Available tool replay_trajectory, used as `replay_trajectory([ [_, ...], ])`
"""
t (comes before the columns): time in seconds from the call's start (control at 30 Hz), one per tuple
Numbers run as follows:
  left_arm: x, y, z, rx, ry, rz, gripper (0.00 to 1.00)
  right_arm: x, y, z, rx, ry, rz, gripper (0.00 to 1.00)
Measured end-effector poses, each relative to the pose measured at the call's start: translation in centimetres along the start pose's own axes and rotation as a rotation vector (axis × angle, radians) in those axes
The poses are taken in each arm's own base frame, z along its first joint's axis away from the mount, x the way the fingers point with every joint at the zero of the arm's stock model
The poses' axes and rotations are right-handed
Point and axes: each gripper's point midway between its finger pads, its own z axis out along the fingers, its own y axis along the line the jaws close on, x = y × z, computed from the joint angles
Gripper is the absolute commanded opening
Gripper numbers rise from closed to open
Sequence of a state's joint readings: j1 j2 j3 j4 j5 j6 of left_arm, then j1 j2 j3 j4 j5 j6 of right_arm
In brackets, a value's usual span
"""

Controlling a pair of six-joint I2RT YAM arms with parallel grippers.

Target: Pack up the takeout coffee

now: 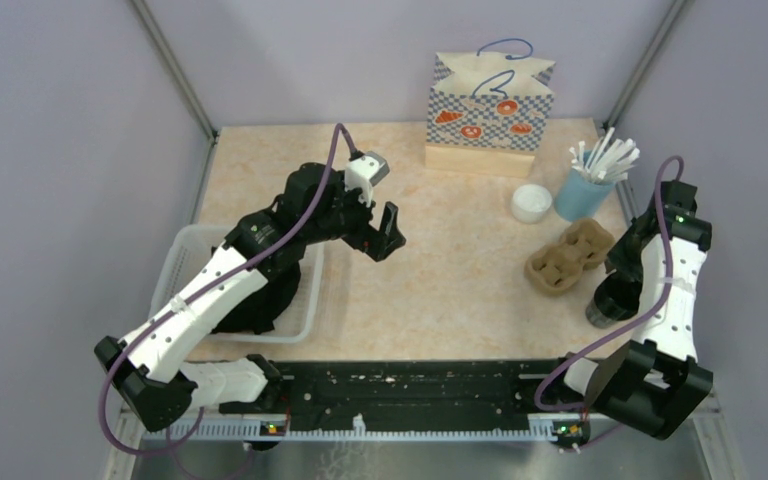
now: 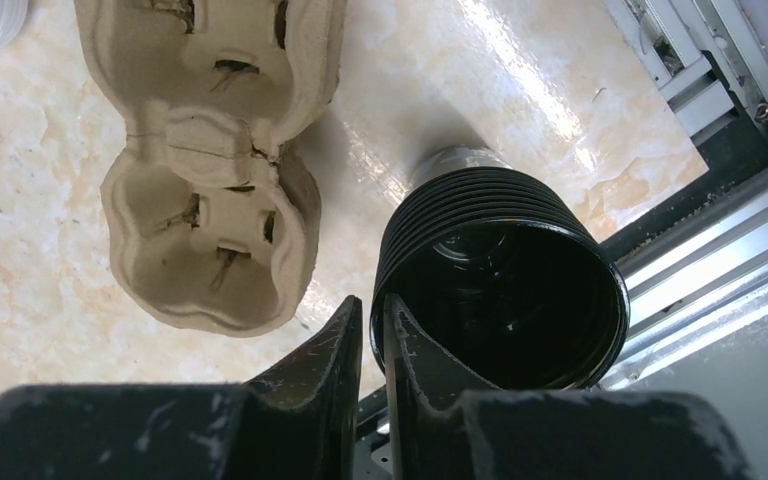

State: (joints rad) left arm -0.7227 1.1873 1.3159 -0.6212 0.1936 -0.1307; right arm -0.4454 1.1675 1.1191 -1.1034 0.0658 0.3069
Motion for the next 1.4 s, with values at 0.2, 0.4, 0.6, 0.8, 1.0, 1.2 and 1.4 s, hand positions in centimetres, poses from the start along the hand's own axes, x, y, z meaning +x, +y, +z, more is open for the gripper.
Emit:
replay_trajectory([
  [0.2,0.0,0.0,0.0,0.000,0.000,0.000,0.98,0.0,0.0,0.0,0.000,0.000,0.000,0.11],
  [0.4,0.0,0.0,0.0,0.000,0.000,0.002,0.98,0.0,0.0,0.0,0.000,0.000,0.000,0.03],
  [0.6,0.0,0.0,0.0,0.000,0.000,0.003,0.98,0.0,0.0,0.0,0.000,0.000,0.000,0.00],
  [0.8,0.0,0.0,0.0,0.000,0.000,0.003,0.98,0.3,-0.2,-0.1,0.011,0.009,-0.002,0.00],
  [1.0,0.1,-0.3,0.0,0.007,0.002,0.006,0.98,0.5,-0.4,-0.3,0.024,0.010,0.006,0.00],
  [1.2,0.1,-0.4,0.0,0.010,0.002,0.008,0.98,0.6,-0.9,-1.0,0.044,0.003,0.014,0.00],
  [1.4,0.1,-0.4,0.0,0.011,0.002,0.008,0.98,-0.3,-0.9,-2.1,0.045,-0.029,0.016,0.00],
])
